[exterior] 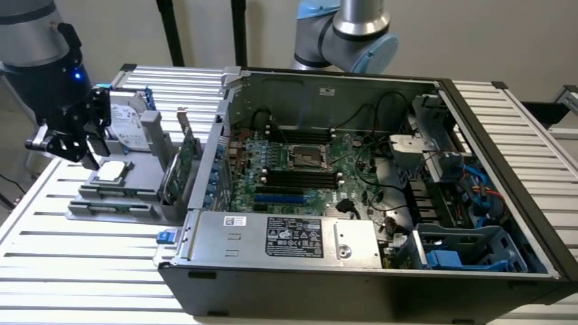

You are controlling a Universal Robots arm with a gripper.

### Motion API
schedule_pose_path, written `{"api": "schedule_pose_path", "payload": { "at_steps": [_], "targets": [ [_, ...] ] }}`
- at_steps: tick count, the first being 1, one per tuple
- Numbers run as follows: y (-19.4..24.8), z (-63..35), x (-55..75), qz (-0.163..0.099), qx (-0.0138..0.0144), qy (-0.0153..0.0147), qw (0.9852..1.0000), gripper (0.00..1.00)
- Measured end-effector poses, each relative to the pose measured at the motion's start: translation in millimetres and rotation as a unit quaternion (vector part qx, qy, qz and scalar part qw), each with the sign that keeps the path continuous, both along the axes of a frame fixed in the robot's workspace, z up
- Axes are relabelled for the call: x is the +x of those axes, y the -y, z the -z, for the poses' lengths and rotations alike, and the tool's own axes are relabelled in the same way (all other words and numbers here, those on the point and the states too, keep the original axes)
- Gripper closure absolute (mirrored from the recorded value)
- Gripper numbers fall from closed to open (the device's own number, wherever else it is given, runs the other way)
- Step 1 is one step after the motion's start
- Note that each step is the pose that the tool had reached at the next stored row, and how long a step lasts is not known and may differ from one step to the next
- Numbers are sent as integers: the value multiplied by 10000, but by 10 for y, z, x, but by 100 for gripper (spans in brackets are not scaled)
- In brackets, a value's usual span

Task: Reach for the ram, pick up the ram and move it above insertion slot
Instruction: 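Pick up the ram and move it above insertion slot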

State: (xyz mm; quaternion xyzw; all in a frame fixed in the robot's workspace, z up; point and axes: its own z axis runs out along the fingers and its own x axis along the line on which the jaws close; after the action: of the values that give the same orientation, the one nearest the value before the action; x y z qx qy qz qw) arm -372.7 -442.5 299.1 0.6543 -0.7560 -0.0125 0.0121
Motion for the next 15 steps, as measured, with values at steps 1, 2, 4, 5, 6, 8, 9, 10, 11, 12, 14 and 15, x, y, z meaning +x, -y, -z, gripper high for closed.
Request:
{"api": "schedule_pose_path", "payload": {
  "at_steps": [1,2,4,5,6,8,9,10,11,12,14,15],
  "targets": [
    [4,18,0,-5,0,0,10000,64],
    [8,37,0,-10,0,0,10000,64],
    [17,74,0,-22,0,-1,10000,64],
    [22,91,0,-28,0,-1,10000,64],
    [26,110,0,-33,0,0,10000,64],
    [37,146,0,-43,0,0,10000,64],
    [42,164,0,-48,0,0,10000,64],
    [48,182,0,-52,0,-1,10000,64],
    [53,200,0,-57,0,0,10000,64],
    [59,218,0,-62,0,0,10000,64],
    [71,255,0,-71,0,0,10000,64],
    [77,273,0,-75,0,0,10000,64]
  ]
}}
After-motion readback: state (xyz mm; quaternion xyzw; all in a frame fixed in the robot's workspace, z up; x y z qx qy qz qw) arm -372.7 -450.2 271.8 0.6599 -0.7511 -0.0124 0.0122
